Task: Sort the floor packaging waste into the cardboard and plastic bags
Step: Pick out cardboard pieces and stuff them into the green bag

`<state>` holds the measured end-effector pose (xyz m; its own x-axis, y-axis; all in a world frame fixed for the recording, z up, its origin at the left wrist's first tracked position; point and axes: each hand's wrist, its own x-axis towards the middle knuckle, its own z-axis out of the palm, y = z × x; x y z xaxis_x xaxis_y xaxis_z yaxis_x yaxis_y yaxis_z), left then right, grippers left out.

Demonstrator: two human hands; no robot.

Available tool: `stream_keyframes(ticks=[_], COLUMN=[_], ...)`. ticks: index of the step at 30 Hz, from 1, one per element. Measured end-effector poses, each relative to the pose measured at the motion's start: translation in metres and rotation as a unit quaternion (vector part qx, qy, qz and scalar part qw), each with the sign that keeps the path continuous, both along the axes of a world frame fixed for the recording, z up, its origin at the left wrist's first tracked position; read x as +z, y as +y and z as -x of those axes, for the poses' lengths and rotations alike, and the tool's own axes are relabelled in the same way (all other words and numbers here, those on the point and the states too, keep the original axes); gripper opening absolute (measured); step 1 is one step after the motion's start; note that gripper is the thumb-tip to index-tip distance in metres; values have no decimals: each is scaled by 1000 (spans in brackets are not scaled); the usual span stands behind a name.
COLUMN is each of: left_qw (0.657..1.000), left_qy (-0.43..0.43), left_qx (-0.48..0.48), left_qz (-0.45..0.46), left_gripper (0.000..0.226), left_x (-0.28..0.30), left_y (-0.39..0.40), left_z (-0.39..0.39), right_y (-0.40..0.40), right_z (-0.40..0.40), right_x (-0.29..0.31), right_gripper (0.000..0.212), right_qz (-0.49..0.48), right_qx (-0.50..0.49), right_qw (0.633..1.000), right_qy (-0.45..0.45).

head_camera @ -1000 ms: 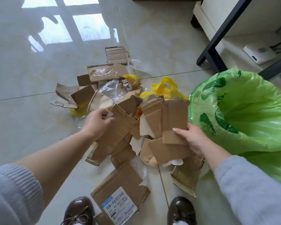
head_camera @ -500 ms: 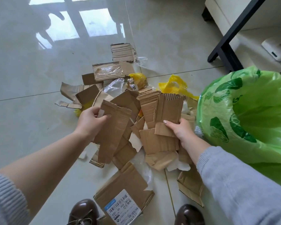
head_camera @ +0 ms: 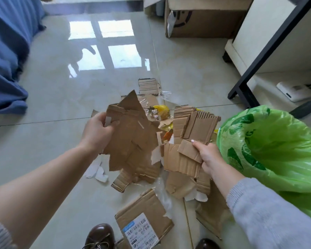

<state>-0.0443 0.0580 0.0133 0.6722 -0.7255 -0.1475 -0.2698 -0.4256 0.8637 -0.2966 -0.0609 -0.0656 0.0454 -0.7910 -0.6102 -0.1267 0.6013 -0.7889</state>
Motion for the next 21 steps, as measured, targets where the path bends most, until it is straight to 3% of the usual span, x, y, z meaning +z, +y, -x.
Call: stream_keyframes(ticks=[7, 12, 15, 21], left_qw=[995, 985, 974, 951], left_qy=[19, 70, 102, 168], left_qx=[24, -19, -69, -149], left_qz=[96, 159, 192, 214], left_gripper=[12, 20, 20, 28], left_x=[76, 125, 144, 141], left_y=[23, 3, -21, -72], left_z=[22, 72, 123, 243], right_y=[29, 39, 38, 28], right_z=[7, 46, 83, 150], right_x=[78, 136, 164, 182], right_gripper=[9, 10, 11, 20], right_qz=[41, 106, 159, 246], right_qx=[-56, -127, -181, -190], right_qw=[995, 981, 967, 950], right_qy=[-72, -103, -81, 39])
